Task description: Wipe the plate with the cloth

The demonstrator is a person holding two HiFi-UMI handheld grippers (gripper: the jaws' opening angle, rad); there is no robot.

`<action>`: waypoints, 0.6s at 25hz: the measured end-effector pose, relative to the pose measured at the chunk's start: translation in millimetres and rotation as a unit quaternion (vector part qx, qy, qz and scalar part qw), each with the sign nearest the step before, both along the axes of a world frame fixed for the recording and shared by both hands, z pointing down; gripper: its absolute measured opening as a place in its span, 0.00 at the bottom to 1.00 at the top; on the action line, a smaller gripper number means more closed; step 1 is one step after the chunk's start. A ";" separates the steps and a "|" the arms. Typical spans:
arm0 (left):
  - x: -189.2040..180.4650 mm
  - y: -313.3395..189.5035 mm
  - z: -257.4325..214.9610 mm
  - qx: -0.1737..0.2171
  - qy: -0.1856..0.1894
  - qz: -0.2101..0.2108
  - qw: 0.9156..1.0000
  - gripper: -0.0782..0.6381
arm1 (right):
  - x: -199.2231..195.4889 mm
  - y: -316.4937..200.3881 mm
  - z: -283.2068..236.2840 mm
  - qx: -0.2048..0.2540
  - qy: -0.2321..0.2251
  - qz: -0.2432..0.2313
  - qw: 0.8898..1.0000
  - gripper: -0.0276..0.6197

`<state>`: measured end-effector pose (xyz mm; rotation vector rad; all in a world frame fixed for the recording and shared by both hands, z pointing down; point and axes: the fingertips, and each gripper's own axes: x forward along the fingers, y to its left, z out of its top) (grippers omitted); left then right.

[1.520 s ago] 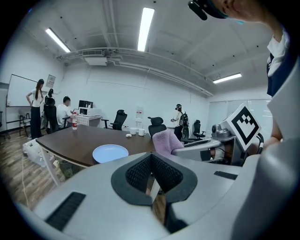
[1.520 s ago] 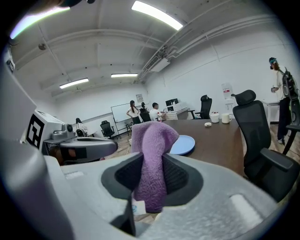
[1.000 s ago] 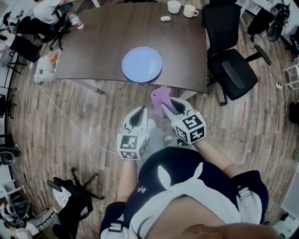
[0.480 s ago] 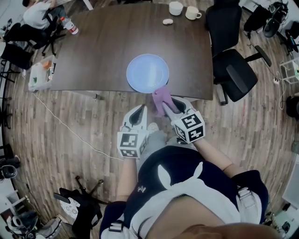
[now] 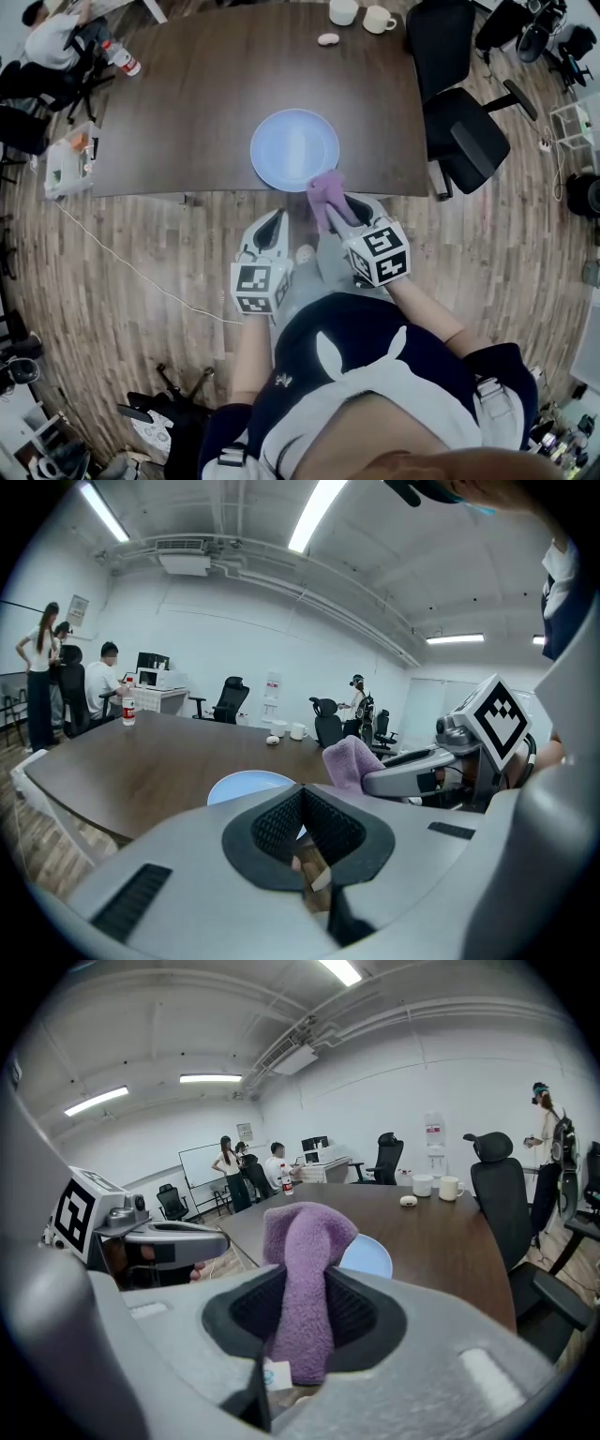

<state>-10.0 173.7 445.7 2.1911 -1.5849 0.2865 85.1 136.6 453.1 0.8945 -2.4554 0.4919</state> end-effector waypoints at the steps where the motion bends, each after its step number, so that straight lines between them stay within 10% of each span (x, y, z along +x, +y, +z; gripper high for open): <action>1: 0.9 -1.3 3.5 -0.003 0.001 0.003 1.000 0.12 | 0.5 -1.4 2.0 -0.002 0.002 0.001 1.000 0.22; 15: -24.7 -55.0 30.3 -0.027 -0.005 0.007 1.000 0.12 | -22.0 -50.0 22.1 -0.025 -0.010 -0.022 0.999 0.22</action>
